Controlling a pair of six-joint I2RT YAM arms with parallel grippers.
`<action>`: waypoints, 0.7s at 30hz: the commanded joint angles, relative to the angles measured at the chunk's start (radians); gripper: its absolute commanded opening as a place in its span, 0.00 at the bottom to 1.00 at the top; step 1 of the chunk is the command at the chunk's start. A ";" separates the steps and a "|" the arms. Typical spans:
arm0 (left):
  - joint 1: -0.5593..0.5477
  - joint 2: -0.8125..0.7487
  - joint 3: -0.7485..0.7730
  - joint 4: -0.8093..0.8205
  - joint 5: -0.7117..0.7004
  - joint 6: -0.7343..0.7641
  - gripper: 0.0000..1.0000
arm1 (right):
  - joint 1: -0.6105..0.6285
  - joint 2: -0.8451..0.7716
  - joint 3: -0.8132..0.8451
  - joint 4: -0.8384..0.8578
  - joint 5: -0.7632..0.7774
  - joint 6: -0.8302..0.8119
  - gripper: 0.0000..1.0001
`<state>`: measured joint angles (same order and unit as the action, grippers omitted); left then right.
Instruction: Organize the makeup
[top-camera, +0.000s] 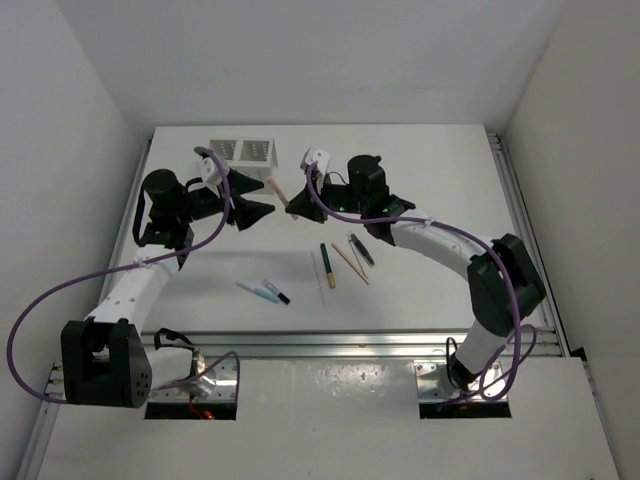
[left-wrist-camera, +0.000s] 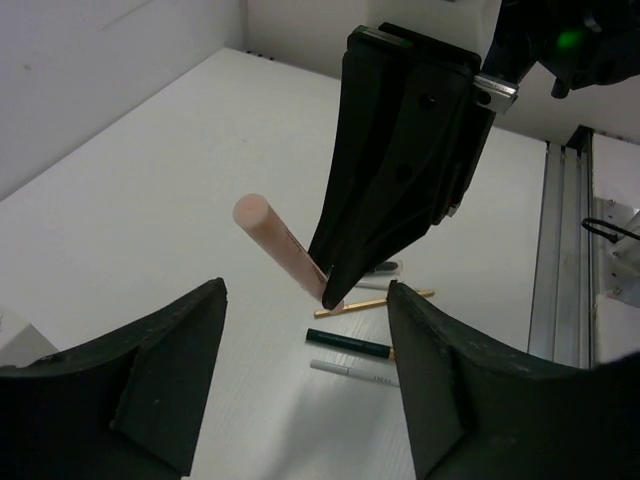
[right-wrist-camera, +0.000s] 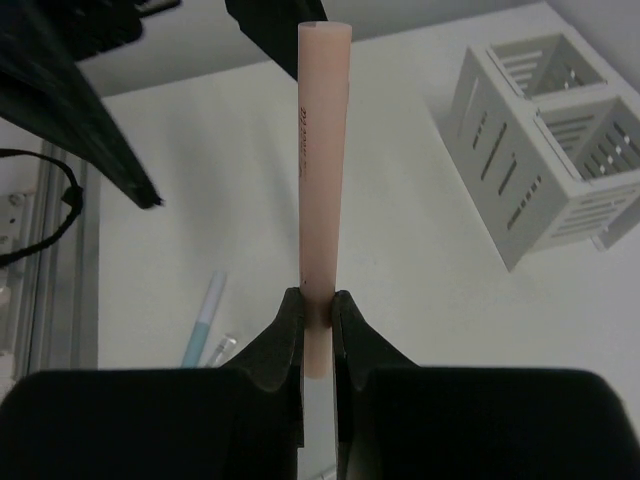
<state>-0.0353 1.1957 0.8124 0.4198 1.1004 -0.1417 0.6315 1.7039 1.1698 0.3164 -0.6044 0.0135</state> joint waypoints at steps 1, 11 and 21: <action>-0.027 -0.004 0.002 0.077 0.020 -0.024 0.69 | 0.023 0.017 0.008 0.160 -0.055 0.031 0.00; -0.037 -0.004 -0.027 0.139 -0.073 -0.067 0.45 | 0.045 0.054 0.014 0.190 -0.090 0.062 0.00; -0.037 -0.004 -0.027 0.071 -0.111 -0.018 0.00 | 0.045 0.066 0.021 0.202 -0.057 0.071 0.08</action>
<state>-0.0750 1.1957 0.7879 0.4923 1.0153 -0.2157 0.6720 1.7687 1.1698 0.4408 -0.6552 0.0597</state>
